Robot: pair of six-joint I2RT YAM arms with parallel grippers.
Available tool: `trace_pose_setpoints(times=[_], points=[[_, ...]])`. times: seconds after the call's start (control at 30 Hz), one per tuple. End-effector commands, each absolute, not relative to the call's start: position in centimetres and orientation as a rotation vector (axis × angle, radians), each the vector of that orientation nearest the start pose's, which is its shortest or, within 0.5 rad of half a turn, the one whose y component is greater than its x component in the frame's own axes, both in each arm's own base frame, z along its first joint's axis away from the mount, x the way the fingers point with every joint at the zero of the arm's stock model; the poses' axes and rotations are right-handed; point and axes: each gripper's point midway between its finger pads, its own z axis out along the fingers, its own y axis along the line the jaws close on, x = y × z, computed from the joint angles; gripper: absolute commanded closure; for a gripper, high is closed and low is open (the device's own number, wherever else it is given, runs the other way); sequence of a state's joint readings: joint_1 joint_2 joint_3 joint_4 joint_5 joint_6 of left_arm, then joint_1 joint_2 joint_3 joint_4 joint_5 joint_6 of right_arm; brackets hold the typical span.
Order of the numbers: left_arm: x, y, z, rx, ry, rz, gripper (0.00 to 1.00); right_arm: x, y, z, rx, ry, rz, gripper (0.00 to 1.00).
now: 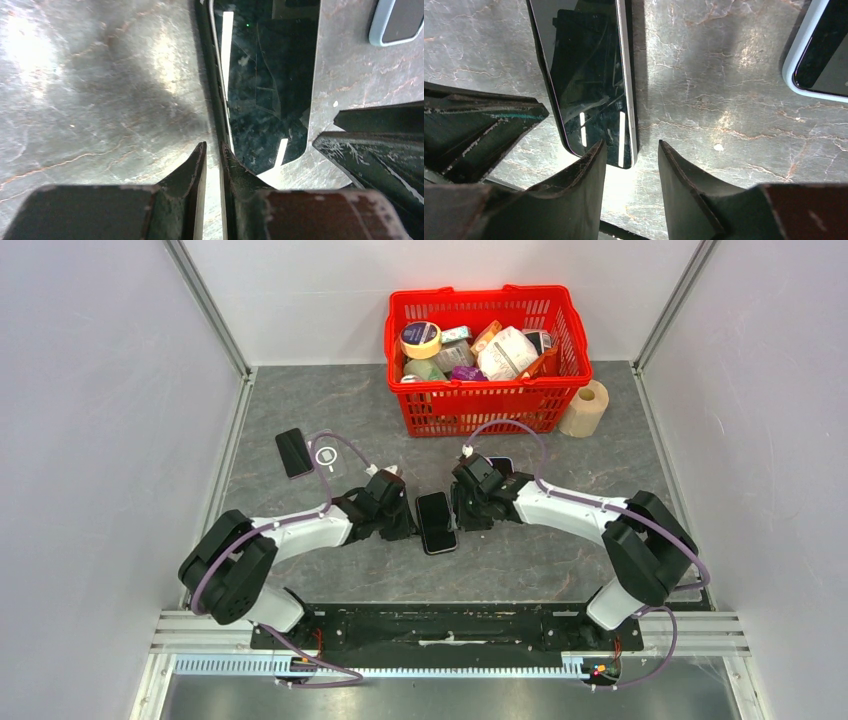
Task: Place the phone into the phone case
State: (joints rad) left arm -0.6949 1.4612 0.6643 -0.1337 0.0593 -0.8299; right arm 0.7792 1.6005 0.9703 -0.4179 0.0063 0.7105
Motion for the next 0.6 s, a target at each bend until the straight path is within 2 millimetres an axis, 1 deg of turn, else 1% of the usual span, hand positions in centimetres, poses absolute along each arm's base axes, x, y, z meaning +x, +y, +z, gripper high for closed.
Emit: trace_pose_setpoints(times=[0.0, 0.2, 0.37, 0.47, 0.57], points=[[21.7, -25.2, 2.6, -0.134, 2.655, -0.673, 0.81, 23.5, 27.7, 5.0, -0.134, 2.684, 0.513, 0.52], [21.2, -25.8, 2.2, -0.109, 2.669, -0.644, 0.83, 23.0, 27.9, 4.6, -0.148, 2.692, 0.512, 0.55], [21.2, -25.9, 2.3, -0.116, 2.664, -0.634, 0.86, 22.8, 28.2, 4.2, -0.168, 2.701, 0.505, 0.57], [21.0, -25.6, 2.9, -0.132, 2.649, -0.639, 0.87, 22.6, 28.2, 3.9, -0.174, 2.708, 0.5, 0.61], [21.3, -24.5, 3.2, -0.165, 2.617, -0.589, 0.89, 22.5, 28.4, 3.8, -0.18, 2.712, 0.499, 0.62]])
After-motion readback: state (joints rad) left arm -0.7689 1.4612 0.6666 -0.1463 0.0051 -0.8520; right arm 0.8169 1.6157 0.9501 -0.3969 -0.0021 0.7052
